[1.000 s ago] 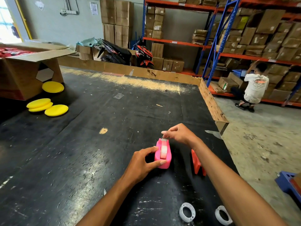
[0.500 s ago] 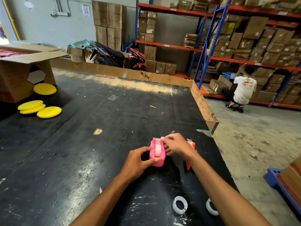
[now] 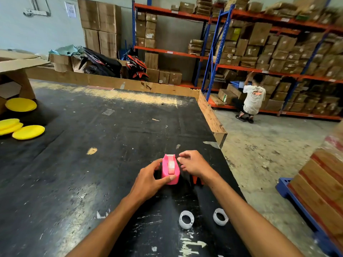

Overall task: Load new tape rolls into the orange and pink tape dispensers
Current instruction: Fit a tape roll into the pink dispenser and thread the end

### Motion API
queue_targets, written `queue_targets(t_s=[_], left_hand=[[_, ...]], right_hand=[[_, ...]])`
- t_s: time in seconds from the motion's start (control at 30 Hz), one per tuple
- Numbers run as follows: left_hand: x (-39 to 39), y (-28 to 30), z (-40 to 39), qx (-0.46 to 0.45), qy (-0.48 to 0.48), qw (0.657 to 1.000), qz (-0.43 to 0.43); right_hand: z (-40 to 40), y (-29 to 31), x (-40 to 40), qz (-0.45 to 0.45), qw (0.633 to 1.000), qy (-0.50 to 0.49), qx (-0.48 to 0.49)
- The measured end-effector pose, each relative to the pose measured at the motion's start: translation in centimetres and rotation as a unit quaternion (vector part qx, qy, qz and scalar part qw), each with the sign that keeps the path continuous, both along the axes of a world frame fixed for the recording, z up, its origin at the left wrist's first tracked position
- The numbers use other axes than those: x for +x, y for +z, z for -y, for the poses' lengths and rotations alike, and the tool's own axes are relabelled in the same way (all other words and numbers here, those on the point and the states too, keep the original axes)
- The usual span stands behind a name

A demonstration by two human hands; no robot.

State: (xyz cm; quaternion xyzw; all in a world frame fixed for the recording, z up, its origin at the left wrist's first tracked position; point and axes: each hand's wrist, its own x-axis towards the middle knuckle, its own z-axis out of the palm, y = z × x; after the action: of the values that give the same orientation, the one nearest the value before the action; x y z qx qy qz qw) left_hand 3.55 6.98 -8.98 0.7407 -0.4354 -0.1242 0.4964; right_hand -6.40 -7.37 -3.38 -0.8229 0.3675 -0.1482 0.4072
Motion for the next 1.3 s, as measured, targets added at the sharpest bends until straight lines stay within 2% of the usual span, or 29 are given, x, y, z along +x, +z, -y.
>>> queue_targets(t_s=[0.13,0.2,0.3,0.4,0.47,0.67,0.8,1.0,1.1,1.3], left_hand=[[-0.4,1.0,-0.8,-0.029,0.021,0.997,0.071],[-1.2,1.9,-1.4,-0.041,-0.015,0.997,0.060],[-3.6,3.7,-2.0,0.011,-0.139,0.990,0.037],[-5.5,4.1,-2.3,0.116,-0.231,0.962,0.090],[-6.2,3.7,-2.4,0.161,-0.259,0.943,0.131],[-7.2,3.0,-2.2,0.196,-0.276,0.905,0.259],[-6.3,2.7,-2.8,0.183,-0.253,0.915,0.254],[-0.4,3.3,-6.7,0.163,-0.132,0.951,0.229],[3.1,3.5,-8.7,0.170,-0.070,0.955,0.234],[7.8,3.4,-9.8,0.221,-0.004,0.945,0.243]], right_hand=[[-0.3,2.1,-3.2,0.037,0.999,-0.019,-0.004],[-0.6,3.1,-5.4,0.027,1.000,-0.017,-0.004],[-1.2,3.6,-9.4,-0.084,0.995,0.022,-0.042],[-2.0,3.2,-13.2,-0.222,0.971,0.058,-0.066],[-2.7,2.5,-15.2,-0.279,0.955,0.068,-0.067],[-4.5,-0.2,-17.4,-0.224,0.966,0.041,-0.125],[-5.3,-0.6,-16.0,-0.205,0.968,0.030,-0.139],[-8.2,-0.1,-8.9,-0.160,0.972,0.108,-0.135],[-10.1,0.1,-4.2,-0.139,0.971,0.143,-0.135],[-11.4,-0.6,3.8,-0.135,0.967,0.115,-0.181]])
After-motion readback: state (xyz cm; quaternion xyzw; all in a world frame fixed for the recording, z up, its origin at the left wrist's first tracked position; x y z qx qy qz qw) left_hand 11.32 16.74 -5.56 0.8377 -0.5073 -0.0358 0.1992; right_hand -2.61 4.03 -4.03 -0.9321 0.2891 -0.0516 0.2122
